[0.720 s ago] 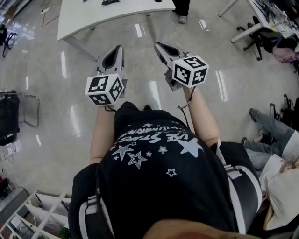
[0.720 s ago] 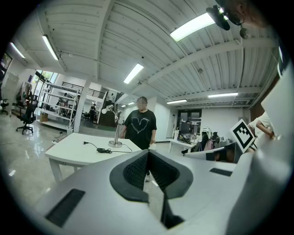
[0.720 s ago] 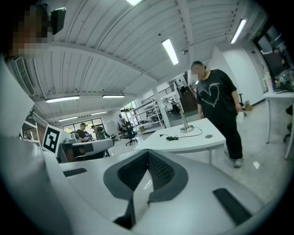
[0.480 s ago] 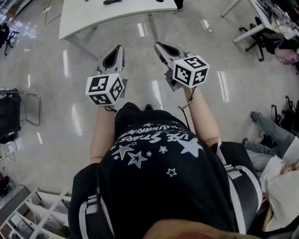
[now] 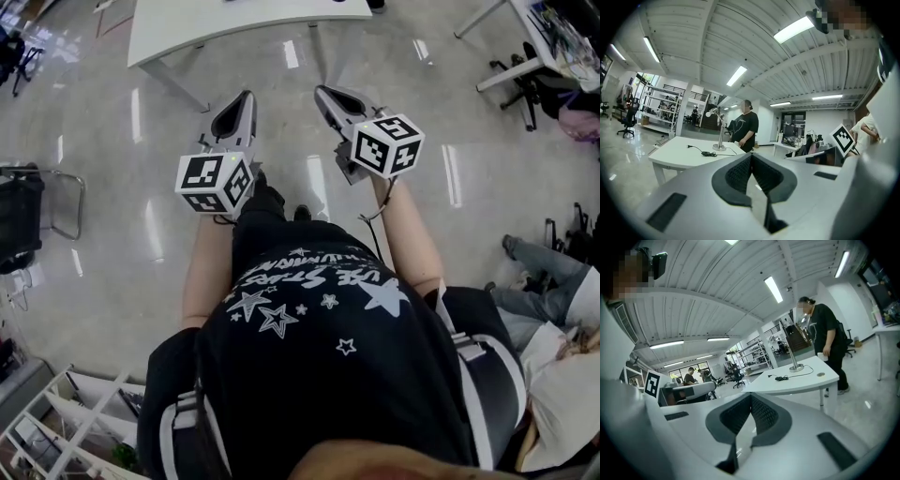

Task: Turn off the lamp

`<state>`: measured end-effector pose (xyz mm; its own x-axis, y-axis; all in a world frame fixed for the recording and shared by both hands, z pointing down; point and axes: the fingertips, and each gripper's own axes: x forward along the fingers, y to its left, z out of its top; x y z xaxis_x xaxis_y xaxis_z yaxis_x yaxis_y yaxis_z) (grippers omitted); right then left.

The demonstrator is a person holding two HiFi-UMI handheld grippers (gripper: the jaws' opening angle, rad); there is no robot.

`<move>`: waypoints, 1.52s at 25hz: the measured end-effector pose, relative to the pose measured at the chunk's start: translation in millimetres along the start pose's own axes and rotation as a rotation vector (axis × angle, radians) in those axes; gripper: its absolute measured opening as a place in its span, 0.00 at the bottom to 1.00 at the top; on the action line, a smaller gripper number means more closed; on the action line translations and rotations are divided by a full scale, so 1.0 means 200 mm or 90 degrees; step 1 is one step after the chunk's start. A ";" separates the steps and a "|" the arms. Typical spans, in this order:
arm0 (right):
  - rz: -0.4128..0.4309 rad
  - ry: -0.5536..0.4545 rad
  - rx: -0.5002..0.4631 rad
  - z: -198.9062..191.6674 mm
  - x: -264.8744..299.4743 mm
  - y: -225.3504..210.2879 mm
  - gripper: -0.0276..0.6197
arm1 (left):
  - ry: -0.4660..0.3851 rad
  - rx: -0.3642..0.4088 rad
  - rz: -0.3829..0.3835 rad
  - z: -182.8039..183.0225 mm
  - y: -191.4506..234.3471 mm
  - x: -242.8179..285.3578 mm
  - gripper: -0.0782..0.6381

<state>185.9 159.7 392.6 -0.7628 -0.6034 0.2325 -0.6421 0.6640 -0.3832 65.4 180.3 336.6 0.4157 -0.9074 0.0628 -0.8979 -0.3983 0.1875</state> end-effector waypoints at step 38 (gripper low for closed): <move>-0.078 0.015 0.014 0.48 1.47 -0.29 0.05 | 0.023 0.004 -0.088 0.19 1.37 0.87 0.12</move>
<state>5.5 -98.0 397.3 -0.6806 -0.6686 0.2996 -0.7288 0.5761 -0.3701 -114.2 -91.1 361.0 0.5408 -0.8380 0.0723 -0.8321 -0.5205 0.1913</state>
